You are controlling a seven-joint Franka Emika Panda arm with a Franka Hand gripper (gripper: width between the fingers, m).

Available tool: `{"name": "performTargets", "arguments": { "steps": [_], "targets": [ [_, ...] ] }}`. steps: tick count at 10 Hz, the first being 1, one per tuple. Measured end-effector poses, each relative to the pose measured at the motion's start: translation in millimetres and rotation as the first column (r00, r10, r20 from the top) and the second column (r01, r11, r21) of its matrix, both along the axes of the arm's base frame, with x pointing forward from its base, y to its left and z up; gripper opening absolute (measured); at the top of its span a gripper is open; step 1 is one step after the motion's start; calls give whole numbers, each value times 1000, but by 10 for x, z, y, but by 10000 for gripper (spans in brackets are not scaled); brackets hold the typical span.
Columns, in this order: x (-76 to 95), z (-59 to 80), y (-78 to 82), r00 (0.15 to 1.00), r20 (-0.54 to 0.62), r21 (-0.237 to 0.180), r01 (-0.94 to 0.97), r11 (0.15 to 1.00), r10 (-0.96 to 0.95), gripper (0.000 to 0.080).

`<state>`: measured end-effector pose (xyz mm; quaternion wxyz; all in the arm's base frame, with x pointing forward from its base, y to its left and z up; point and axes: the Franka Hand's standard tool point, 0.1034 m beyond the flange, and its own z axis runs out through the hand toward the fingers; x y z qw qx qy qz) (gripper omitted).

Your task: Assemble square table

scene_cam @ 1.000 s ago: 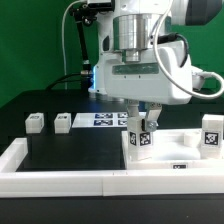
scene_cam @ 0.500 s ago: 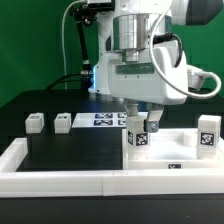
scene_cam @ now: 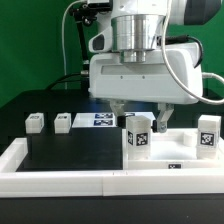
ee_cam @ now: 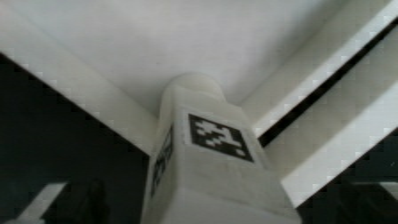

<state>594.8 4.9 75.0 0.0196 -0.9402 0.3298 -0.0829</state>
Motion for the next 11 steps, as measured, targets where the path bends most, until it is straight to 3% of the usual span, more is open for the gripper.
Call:
{"name": "performTargets", "arguments": {
  "steps": [4, 8, 11],
  "targets": [
    [-1, 2, 53, 948, -15, -49, -319, 946, 319, 649],
    [8, 27, -32, 758, -51, -104, -651, 751, 650, 649],
    [5, 19, -62, 653, -81, -127, -756, 642, 753, 649]
  ]
}}
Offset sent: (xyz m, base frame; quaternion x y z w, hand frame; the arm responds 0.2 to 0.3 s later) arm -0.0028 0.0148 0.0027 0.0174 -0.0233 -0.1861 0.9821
